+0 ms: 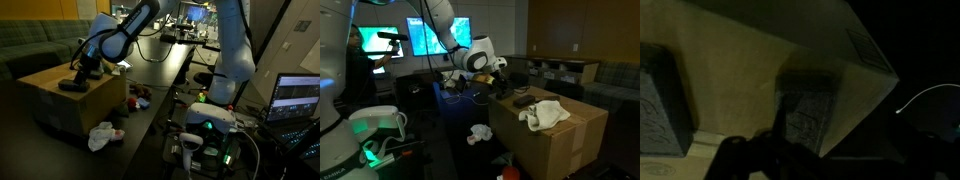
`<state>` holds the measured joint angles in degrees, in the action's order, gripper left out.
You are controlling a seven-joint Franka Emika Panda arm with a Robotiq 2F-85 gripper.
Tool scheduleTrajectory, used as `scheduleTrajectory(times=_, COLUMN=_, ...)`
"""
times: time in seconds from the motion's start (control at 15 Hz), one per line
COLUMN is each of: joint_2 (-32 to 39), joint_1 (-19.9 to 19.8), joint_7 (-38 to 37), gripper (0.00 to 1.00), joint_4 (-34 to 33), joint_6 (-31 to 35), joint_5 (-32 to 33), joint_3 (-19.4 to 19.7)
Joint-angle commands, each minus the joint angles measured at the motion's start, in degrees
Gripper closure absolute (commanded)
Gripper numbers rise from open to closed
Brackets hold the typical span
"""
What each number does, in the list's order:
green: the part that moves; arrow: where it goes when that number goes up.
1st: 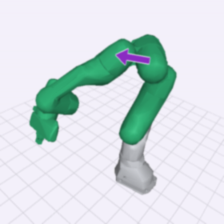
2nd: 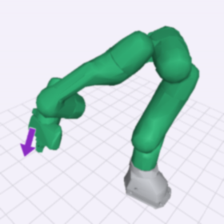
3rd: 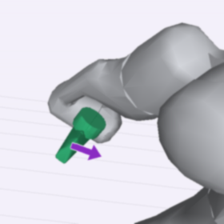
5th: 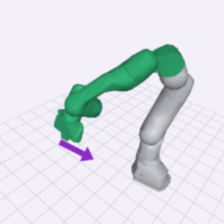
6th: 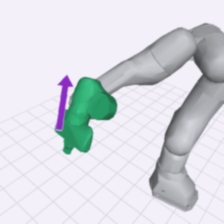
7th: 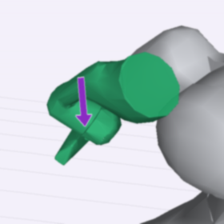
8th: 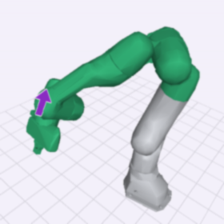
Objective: Remove the brown toy from the box and replace it with the towel, remove the blue object from the box and replace it with the gray duster and remove the orange plush toy from the box and replace it with the duster, remove the duster and replace it with the plastic bag
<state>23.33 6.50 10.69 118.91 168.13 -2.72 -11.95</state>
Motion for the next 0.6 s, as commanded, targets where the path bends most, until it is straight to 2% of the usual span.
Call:
scheduleTrajectory(times=0.0, joint_2=-0.5, joint_1=-0.6, joint_7=0.4, gripper=0.00, joint_4=-0.4, joint_6=1.1, joint_5=1.5, joint_3=-0.1)
scheduleTrajectory(times=0.53, joint_2=1.6, joint_1=-2.6, joint_7=2.9, gripper=0.00, joint_4=-1.9, joint_6=0.5, joint_5=0.9, joint_3=-1.2)
